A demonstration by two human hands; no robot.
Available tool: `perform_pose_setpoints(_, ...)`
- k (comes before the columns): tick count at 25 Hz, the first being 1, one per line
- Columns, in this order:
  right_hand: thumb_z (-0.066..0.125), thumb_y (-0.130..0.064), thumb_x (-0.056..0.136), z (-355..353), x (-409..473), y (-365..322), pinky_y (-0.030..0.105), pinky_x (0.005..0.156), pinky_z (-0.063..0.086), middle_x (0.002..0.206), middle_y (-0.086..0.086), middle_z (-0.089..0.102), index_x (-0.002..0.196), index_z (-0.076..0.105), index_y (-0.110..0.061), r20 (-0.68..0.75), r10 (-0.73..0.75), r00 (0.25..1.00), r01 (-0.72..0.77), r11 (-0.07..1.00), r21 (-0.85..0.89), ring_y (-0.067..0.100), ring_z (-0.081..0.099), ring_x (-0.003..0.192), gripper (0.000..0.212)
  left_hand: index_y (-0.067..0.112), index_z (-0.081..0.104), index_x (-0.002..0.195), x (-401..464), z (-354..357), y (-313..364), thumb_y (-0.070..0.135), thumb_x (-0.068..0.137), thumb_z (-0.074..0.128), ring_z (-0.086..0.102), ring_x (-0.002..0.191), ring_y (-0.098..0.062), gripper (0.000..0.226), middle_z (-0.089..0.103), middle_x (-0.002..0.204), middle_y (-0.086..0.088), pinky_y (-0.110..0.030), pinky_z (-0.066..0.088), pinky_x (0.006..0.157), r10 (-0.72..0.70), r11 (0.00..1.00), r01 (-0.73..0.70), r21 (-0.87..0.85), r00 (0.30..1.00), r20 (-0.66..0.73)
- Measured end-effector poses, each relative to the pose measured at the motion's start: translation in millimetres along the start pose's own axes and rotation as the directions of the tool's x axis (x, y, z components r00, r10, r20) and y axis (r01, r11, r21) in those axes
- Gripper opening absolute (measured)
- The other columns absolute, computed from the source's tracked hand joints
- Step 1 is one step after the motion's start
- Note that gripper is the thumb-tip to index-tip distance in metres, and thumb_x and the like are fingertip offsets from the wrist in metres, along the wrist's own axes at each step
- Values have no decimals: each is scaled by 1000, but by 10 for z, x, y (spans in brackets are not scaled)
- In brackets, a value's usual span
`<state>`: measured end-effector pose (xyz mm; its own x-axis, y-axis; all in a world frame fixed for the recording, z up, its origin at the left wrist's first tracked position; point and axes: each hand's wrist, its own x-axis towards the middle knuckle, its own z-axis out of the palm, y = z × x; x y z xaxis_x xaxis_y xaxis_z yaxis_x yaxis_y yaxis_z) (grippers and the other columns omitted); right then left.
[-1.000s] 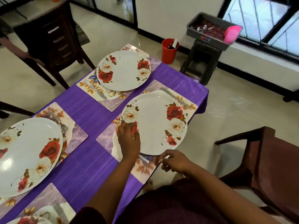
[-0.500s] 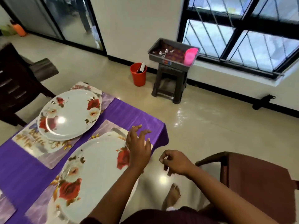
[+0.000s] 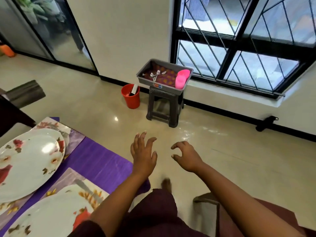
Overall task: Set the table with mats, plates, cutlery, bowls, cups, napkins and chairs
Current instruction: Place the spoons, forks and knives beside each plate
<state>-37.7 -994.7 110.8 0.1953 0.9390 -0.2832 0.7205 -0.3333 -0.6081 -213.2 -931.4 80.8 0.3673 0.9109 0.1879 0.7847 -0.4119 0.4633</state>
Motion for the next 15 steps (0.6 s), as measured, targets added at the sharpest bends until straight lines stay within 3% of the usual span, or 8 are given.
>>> perform_pose_setpoints(3,65,-28,90,-245,521,123,32,108,36,143,0,40,134,48,-25,-85,-45,995,42,999,-31,20,38,133,47,30,39,141,557,255,77,29,87,65,0,148,-30,61,14,158,-7,-52,14,115,-36,994,30,102,997,65)
perform_pose_setpoints(7,65,-29,89,-655,1506,339,33,111,35,144,-1,39,136,45,-25,-53,-63,997,58,995,-78,19,35,135,51,35,24,147,1514,687,141,38,92,58,-14,147,-29,65,-4,160,-5,-51,4,117,-168,982,156,105,978,121)
perform_pose_setpoints(12,63,-33,90,-1188,2730,520,37,111,35,145,0,38,137,43,-29,79,11,997,1,987,-158,22,34,135,51,29,29,147,2842,984,121,34,89,61,-3,148,-32,66,6,160,-9,-49,14,117,-229,972,220,79,963,140)
perform_pose_setpoints(15,64,-30,90,-1550,3379,598,30,102,38,136,-1,47,131,48,-29,68,4,998,3,995,-99,20,43,125,44,25,35,145,3620,1040,107,31,89,62,5,148,-33,62,13,159,-12,-44,17,116,-256,967,251,52,956,140)
